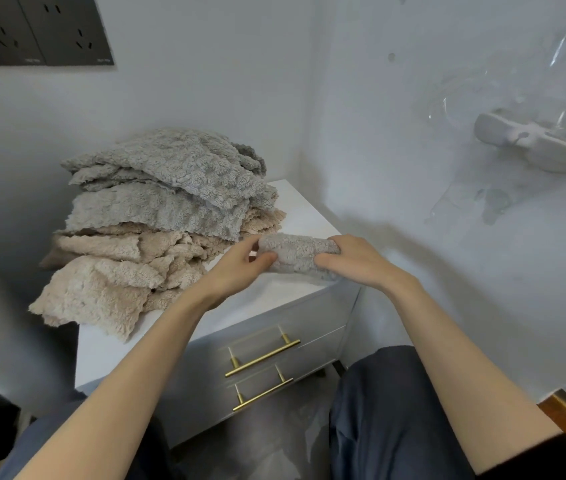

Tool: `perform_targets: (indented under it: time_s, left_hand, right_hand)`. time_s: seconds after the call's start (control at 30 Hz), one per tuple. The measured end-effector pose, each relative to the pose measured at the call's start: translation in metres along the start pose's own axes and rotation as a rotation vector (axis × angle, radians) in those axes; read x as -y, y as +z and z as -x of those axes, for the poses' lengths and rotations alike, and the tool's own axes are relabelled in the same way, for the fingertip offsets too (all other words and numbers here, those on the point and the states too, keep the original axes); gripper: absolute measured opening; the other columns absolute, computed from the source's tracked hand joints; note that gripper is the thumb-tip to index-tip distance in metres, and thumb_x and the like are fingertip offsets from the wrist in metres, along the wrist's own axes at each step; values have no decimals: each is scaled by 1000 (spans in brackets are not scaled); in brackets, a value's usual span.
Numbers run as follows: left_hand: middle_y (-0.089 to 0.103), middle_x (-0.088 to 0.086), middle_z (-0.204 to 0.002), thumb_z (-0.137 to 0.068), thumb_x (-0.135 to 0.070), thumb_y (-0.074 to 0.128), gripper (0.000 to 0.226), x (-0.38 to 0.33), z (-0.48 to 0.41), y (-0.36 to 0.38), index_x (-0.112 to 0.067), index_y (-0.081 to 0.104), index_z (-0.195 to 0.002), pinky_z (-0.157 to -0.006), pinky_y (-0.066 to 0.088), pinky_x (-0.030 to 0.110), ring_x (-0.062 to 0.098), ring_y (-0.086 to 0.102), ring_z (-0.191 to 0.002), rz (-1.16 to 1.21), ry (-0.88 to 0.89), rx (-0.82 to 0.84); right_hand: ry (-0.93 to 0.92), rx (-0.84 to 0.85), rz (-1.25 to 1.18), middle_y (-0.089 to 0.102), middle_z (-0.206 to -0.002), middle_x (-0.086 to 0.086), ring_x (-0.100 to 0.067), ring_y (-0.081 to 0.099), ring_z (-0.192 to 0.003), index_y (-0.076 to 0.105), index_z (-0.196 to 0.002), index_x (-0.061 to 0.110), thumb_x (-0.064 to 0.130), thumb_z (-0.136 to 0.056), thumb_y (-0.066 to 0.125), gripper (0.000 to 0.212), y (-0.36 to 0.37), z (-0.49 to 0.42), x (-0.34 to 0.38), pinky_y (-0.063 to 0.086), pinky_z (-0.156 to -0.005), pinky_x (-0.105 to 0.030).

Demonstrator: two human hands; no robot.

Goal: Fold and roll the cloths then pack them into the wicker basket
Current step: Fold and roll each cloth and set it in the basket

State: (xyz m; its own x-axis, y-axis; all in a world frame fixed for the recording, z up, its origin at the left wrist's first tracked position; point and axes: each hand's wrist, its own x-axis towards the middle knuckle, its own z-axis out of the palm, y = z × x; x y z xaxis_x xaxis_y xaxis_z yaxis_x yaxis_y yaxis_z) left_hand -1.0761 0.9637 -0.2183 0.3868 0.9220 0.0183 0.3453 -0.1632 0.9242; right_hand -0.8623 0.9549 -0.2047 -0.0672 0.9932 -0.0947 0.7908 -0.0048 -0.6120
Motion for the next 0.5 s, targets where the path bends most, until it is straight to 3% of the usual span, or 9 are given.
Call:
perform_targets:
  time_s: [0.07,0.1,0.17,0.33,0.43,0.5]
  left_hand:
    - [55,18,-109,-98,-12,50,30,-10,6,1,8,49,-119,-98,49,33,24,58,-101,178,-9,-1]
    - [54,19,-111,-98,-10,49,31,-17,10,3,10,48,-121,-99,48,35,25,57,-100,232,0,11]
    - [57,17,-115,-98,-6,47,27,-31,16,6,5,51,-122,-98,49,32,21,59,-100,293,30,44]
    - [64,9,-114,-96,0,47,24,-65,31,26,-7,57,-117,-93,51,25,13,63,-99,351,111,182]
    - [69,1,-106,-95,2,48,24,-78,38,42,-9,59,-113,-86,52,21,11,64,-97,401,128,294]
    - [70,-2,-103,-94,2,48,24,-84,43,56,-7,58,-114,-86,51,21,10,64,-98,412,137,393]
  right_hand:
    - [0,46,-37,56,-74,1,-15,52,-67,53,-78,17,45,-64,52,32,-11,12,6,36,-56,-28]
    - [2,90,-59,58,-84,0,-15,54,-72,54,-91,17,43,-67,54,35,-18,22,9,39,-58,-26]
    - [1,185,-126,56,-89,2,-12,51,-72,48,-105,23,36,-66,56,42,-28,39,15,39,-58,-23]
    - [27,287,-332,54,-94,4,-8,55,-79,46,-107,26,34,-64,59,46,-49,86,14,42,-62,-20]
    - [68,384,-619,63,-117,-10,-24,65,-103,41,-125,19,33,-72,67,60,-53,112,-4,53,-85,-35]
    - [23,460,-767,62,-124,-16,-35,62,-110,33,-136,15,35,-80,66,68,-52,132,-18,48,-95,-46]
